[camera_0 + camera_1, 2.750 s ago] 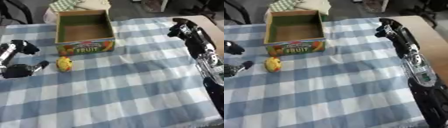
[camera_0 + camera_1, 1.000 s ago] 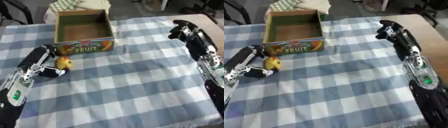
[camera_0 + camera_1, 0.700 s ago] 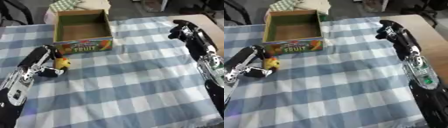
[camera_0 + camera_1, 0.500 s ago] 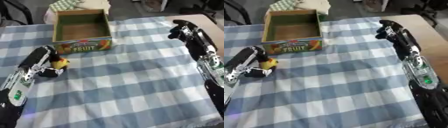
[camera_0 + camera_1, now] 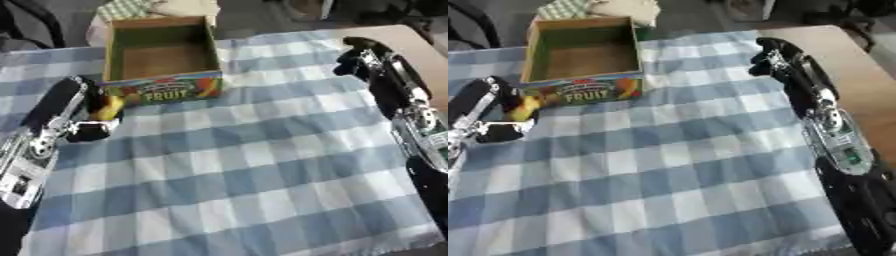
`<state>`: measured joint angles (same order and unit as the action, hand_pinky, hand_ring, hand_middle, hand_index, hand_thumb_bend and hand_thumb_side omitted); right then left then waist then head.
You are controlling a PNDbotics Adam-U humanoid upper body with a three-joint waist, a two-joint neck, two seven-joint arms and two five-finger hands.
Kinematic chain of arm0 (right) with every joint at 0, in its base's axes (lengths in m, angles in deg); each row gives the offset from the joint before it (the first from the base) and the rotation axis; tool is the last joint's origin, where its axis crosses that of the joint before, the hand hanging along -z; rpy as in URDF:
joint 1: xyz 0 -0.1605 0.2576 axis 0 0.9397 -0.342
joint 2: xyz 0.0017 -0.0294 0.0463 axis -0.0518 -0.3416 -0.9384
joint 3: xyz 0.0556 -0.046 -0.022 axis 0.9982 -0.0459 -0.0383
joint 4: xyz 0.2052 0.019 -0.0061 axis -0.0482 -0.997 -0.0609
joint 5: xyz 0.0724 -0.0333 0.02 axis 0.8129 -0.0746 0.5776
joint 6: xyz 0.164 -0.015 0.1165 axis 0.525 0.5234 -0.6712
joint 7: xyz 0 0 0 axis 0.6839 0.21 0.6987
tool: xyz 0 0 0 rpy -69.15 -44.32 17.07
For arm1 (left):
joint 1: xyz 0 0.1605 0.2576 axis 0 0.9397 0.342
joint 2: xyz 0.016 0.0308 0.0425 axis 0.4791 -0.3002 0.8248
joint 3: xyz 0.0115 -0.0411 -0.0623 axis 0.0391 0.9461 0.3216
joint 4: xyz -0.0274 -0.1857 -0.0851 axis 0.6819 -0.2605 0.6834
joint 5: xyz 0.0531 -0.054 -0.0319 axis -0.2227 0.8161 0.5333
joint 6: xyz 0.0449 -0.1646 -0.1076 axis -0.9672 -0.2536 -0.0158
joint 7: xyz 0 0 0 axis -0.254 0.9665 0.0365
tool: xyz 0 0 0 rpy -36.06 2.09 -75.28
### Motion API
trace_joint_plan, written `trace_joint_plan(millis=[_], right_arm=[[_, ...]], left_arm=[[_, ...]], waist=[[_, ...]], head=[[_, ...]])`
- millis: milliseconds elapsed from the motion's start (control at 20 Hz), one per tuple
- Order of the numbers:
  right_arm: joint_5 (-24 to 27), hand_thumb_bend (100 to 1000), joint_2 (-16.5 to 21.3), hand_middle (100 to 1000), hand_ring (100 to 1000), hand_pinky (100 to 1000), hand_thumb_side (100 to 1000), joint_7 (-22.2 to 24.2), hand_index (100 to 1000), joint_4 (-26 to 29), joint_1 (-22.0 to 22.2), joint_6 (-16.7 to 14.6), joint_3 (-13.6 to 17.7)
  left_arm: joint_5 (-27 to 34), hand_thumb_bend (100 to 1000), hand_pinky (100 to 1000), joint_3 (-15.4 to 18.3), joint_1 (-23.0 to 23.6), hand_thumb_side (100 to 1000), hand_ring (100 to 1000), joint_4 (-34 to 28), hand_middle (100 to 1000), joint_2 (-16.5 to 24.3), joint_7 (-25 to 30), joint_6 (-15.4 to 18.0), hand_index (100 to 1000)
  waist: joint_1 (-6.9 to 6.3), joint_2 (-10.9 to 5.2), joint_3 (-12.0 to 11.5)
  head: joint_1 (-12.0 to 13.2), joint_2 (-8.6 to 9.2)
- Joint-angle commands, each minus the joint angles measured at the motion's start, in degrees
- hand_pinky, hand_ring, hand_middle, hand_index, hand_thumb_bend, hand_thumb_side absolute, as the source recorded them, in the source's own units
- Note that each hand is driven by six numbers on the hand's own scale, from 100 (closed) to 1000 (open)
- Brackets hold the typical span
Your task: Pick up objects on the table and place them in the box.
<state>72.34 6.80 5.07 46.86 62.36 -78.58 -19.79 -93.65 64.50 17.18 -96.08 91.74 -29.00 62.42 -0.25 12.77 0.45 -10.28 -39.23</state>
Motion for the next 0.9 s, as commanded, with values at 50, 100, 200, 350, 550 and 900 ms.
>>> trace_joint_plan(millis=[50, 100, 200, 350, 550, 900], right_arm=[[-0.13, 100, 1.13, 569, 585, 688, 690, 0.09, 824, 0.66, -0.83, 0.06, -0.06], [-0.13, 100, 1.09, 569, 585, 689, 690, 0.2, 824, 0.71, -0.91, 0.06, -0.21], [-0.16, 100, 0.96, 569, 585, 689, 688, 0.55, 824, 0.83, -1.13, 0.1, -0.64], [-0.21, 100, 0.88, 569, 585, 689, 688, 0.84, 824, 0.93, -1.3, 0.16, -0.93], [-0.23, 100, -0.12, 571, 585, 689, 673, 2.29, 825, 2.28, -3.29, 0.01, -2.94], [0.85, 100, -5.17, 572, 586, 690, 659, 7.45, 826, 5.96, -8.32, 0.53, -7.51]], left_arm=[[2.9, 199, 592, 1.13, -2.89, 100, 402, -4.14, 305, 3.55, 0.62, -0.72, 340], [3.32, 202, 592, 1.32, -3.67, 100, 404, -4.27, 307, 4.11, 0.42, -0.98, 343], [3.74, 207, 596, 1.72, -5.4, 100, 415, -3.12, 320, 4.68, 0.2, -1.22, 356], [3.69, 207, 596, 2.05, -6.54, 100, 415, -1.3, 320, 4.83, -0.18, -0.69, 356], [2.14, 210, 605, 4.09, -8.82, 100, 442, 1.65, 352, 3.6, -0.63, -1.81, 389], [-3.35, 219, 609, 7.21, -12.01, 100, 453, 11.5, 365, 4.1, -3.61, -5.31, 403]], waist=[[-0.03, -1.18, 0.43], [-0.05, -1.21, 0.66], [-0.13, -1.28, 1.34], [-0.18, -1.3, 1.74], [-0.12, -1.12, 4.18], [0.35, -0.05, 13.5]], head=[[-0.01, 0.01], [0.13, 0.06], [0.53, 0.14], [0.79, 0.2], [3.74, 1.41], [12.3, 4.22]])
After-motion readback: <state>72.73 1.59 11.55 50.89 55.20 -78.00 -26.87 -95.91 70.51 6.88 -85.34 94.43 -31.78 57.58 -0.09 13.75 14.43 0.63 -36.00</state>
